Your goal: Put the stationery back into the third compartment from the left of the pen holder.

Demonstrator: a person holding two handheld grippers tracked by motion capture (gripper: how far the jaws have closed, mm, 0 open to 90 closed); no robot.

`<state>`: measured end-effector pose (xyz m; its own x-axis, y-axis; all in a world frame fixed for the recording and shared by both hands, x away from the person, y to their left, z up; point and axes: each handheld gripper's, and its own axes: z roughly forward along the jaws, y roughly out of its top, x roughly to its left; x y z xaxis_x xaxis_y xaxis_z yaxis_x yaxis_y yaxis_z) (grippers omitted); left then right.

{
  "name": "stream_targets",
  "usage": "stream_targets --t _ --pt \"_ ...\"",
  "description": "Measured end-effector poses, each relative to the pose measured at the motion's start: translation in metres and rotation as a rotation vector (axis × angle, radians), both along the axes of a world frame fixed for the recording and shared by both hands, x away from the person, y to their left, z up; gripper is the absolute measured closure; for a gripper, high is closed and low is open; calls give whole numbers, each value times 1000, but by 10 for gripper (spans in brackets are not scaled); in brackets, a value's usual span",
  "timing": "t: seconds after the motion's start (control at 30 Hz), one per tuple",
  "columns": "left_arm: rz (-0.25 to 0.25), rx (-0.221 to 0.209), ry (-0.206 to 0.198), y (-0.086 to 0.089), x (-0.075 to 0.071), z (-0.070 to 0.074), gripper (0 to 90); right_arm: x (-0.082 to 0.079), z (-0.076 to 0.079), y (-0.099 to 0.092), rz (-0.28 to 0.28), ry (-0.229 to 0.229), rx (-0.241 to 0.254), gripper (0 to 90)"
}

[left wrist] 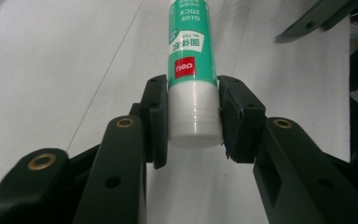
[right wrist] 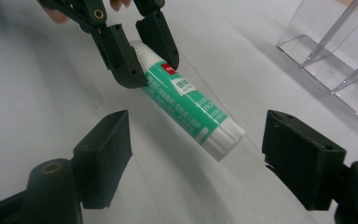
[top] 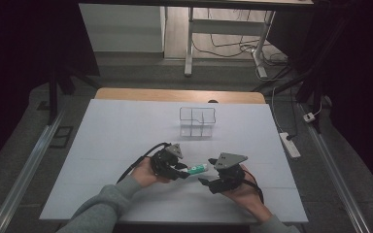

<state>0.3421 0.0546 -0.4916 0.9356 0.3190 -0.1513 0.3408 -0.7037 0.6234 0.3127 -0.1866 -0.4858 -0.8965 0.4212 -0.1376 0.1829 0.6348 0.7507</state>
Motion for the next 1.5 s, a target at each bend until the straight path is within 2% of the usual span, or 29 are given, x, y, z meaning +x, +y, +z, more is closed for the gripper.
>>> stream_targets --t 0.03,0.1,0.2,0.27,0.47,0.6,0.63,0.7,0.73,0.77,0.83,0.87,1.0,1.07,1.1,1.33,1.37,1.43,1.47,1.5 --pt "-3 -4 0 -1 0 0 642 0 1 1 6 -11 -17 244" --pt "-7 -5 4 -3 1 0 642 0 2 5 19 -14 -10 249" --pt "-16 -4 10 -6 1 1 641 0 2 11 45 -16 -29 268" --pt "-20 -5 8 -7 2 2 642 -1 1 18 73 -33 -79 298" --pt "-32 -1 21 -8 2 3 641 -2 0 28 98 -59 -120 392" --pt "-30 7 22 -8 3 3 641 -4 0 36 122 -87 -179 464" --pt "-28 6 25 -7 3 3 641 -7 0 40 148 -105 -209 507" --pt "-28 11 26 -7 3 3 641 -8 0 43 160 -111 -218 533" --pt "-28 14 26 -6 3 3 641 -9 0 45 166 -112 -234 554" --pt "-34 13 31 -6 3 3 641 -10 -2 48 180 -133 -273 580" --pt "-46 11 40 -7 2 3 641 -11 -4 49 179 -135 -277 580" --pt "-49 11 40 -8 2 2 642 -9 -6 50 188 -117 -292 545" --pt "-44 5 61 -7 3 2 643 -8 -8 51 194 -106 -301 515" --pt "-53 -6 72 -6 3 3 643 -8 -9 53 195 -121 -310 566" --pt "-55 -7 66 -6 3 3 642 -8 -9 53 201 -140 -312 596" --pt "-52 -44 57 -2 2 7 640 -13 -7 54 225 -192 -317 642" --pt "-43 -60 45 -2 1 8 634 -14 -6 54 227 -215 -315 649" --pt "-30 -88 27 0 0 10 627 -15 -6 54 214 -215 -300 650" --pt "-21 -110 21 2 -1 11 562 -14 -3 51 195 -199 -273 651" --pt "-12 -126 15 4 -1 13 562 -14 -3 51 195 -199 -273 651"
